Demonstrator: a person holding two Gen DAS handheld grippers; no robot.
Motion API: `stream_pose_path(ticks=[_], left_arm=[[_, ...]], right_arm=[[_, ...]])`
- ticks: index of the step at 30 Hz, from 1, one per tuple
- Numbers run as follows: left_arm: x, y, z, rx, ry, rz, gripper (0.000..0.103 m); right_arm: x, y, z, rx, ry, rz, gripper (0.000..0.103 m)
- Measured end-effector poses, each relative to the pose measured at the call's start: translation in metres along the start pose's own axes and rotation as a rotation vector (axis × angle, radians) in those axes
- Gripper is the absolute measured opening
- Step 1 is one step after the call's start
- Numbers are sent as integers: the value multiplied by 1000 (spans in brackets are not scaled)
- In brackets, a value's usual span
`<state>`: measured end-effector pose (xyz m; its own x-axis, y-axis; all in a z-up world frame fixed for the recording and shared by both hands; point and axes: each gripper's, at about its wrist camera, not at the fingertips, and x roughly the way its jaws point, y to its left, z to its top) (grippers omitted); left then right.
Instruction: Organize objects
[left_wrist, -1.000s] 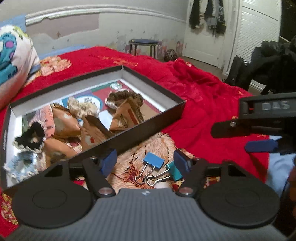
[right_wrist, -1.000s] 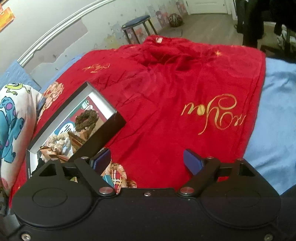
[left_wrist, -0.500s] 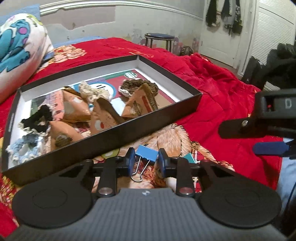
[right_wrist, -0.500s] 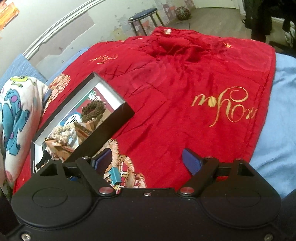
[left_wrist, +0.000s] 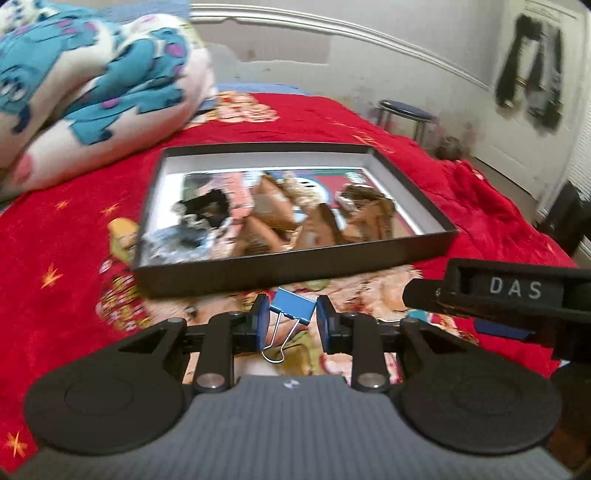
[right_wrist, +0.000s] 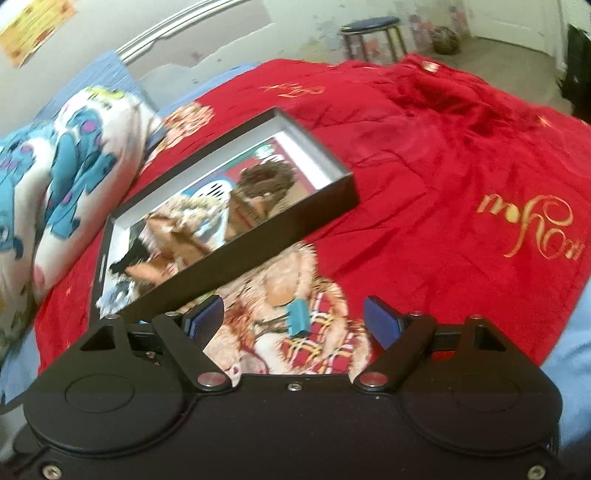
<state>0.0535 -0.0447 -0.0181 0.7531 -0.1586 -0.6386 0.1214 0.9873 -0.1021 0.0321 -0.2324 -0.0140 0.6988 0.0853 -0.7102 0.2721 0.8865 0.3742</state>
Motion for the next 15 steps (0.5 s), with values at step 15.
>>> stream_pose_path(ticks=[15], left_arm=[[-2, 12, -1, -42, -4, 61, 32]], right_arm=[[16, 11, -11, -70, 93, 63, 78]])
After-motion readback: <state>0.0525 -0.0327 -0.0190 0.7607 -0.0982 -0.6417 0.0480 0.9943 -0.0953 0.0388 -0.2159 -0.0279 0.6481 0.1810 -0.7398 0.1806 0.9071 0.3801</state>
